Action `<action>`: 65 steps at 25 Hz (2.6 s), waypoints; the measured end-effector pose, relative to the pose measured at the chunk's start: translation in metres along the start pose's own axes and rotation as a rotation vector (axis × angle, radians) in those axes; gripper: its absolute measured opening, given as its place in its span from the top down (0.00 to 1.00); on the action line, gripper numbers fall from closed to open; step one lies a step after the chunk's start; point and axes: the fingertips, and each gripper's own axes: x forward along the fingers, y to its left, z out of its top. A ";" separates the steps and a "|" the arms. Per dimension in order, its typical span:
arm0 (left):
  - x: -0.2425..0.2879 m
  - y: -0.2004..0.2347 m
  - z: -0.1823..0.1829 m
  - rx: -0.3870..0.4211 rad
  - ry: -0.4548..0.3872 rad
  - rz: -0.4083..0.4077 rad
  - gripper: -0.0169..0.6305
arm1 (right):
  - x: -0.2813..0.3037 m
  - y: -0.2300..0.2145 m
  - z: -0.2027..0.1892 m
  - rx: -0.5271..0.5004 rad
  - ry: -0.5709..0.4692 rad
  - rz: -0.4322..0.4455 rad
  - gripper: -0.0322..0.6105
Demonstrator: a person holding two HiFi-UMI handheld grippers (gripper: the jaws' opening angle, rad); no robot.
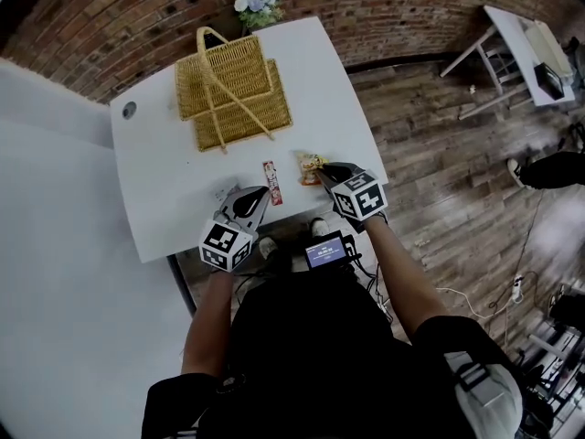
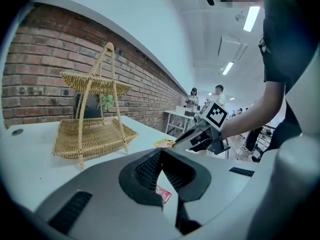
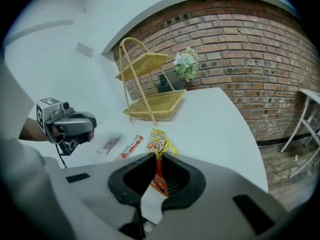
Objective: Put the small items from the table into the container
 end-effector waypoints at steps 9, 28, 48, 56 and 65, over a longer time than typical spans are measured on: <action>-0.018 0.012 0.011 -0.005 -0.066 0.060 0.96 | -0.003 0.040 0.044 -0.086 -0.050 0.084 0.88; -0.024 0.022 0.037 0.023 -0.127 0.081 0.96 | -0.019 0.062 0.091 -0.180 -0.119 0.100 0.88; -0.009 0.056 0.172 0.228 -0.258 0.117 0.96 | -0.057 0.054 0.256 -0.351 -0.350 0.046 0.88; -0.013 0.078 0.191 0.241 -0.273 0.152 0.96 | -0.035 0.055 0.289 -0.365 -0.342 0.055 0.88; -0.013 0.100 0.182 0.194 -0.264 0.164 0.96 | 0.008 0.050 0.296 -0.363 -0.272 0.060 0.88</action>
